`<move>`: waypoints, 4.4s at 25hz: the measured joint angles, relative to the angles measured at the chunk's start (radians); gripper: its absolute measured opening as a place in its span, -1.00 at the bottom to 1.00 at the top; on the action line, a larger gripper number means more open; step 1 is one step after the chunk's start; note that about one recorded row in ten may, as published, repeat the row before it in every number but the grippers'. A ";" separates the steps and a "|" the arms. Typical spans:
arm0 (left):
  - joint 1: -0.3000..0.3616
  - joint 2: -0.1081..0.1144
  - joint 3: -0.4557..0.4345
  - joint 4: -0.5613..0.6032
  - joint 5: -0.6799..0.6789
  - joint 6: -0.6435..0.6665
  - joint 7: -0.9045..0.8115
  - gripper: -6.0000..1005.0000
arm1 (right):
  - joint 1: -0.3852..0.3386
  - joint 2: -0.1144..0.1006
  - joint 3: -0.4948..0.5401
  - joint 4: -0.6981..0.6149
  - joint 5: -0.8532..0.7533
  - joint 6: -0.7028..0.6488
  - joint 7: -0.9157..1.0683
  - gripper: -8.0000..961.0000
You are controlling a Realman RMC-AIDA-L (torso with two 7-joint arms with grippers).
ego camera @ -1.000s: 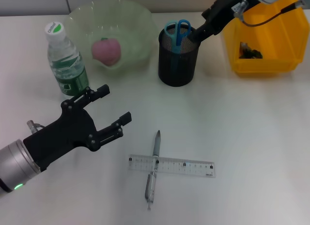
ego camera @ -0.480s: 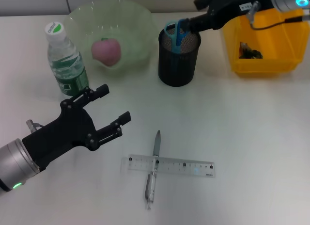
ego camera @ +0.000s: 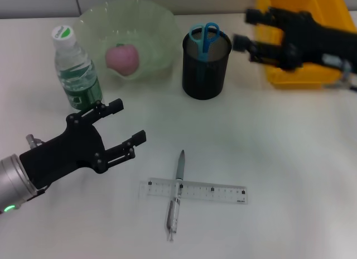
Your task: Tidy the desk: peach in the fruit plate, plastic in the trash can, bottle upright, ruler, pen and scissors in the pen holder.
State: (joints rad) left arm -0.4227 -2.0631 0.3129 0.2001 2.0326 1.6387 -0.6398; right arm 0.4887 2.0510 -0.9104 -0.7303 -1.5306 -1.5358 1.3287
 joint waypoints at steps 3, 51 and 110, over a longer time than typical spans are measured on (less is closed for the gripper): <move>-0.007 0.000 0.039 0.037 0.000 0.008 -0.054 0.59 | -0.007 -0.027 0.063 0.200 0.012 -0.120 -0.168 0.49; 0.005 0.028 0.206 0.123 0.023 0.087 -0.177 0.59 | -0.032 -0.005 0.051 0.345 -0.203 -0.153 -0.353 0.49; -0.010 0.030 0.235 0.130 0.023 0.067 -0.200 0.59 | -0.013 -0.002 0.039 0.345 -0.219 -0.150 -0.340 0.48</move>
State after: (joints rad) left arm -0.4329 -2.0329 0.5476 0.3303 2.0555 1.7058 -0.8394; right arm 0.4754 2.0494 -0.8713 -0.3853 -1.7500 -1.6858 0.9888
